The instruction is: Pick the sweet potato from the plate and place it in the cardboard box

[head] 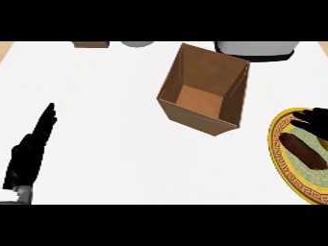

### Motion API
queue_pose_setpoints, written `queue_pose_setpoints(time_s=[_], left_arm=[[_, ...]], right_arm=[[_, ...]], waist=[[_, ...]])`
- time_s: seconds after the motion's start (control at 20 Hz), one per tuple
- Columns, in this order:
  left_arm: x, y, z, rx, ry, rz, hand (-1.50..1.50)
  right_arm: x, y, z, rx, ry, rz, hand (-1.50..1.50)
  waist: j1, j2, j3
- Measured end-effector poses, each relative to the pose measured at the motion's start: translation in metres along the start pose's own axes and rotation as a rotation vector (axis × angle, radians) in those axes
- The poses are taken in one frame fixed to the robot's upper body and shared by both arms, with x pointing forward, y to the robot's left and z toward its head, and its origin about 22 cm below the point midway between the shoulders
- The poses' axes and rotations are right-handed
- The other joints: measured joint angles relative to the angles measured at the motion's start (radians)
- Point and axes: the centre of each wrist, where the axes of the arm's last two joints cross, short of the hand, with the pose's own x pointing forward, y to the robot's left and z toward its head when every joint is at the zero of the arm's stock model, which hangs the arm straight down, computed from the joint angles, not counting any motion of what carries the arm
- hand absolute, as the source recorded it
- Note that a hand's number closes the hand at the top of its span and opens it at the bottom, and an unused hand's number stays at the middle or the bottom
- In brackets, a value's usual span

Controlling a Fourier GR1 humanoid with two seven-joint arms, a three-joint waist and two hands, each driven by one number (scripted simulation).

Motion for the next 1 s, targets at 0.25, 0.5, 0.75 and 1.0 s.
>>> queue_pose_setpoints(time_s=[0.25,0.5,0.75,1.0], left_arm=[[-0.005,-0.004,0.000,0.002,0.000,0.000,0.00],[-0.006,-0.011,0.002,0.002,0.002,0.001,0.00],[-0.006,-0.003,0.002,-0.007,-0.001,0.005,0.00],[-0.004,-0.007,0.004,-0.003,-0.004,0.005,0.00]], right_arm=[[0.014,0.018,-0.006,0.006,0.053,0.014,-1.50],[0.014,0.026,-0.012,0.013,0.109,0.032,-1.50],[0.014,0.043,-0.015,0.019,0.132,0.041,-1.50],[0.010,0.049,-0.021,0.020,0.135,0.044,-1.50]], waist=[[0.000,0.001,0.000],[0.003,0.002,0.001],[0.003,0.002,0.001],[0.004,0.002,0.001]])
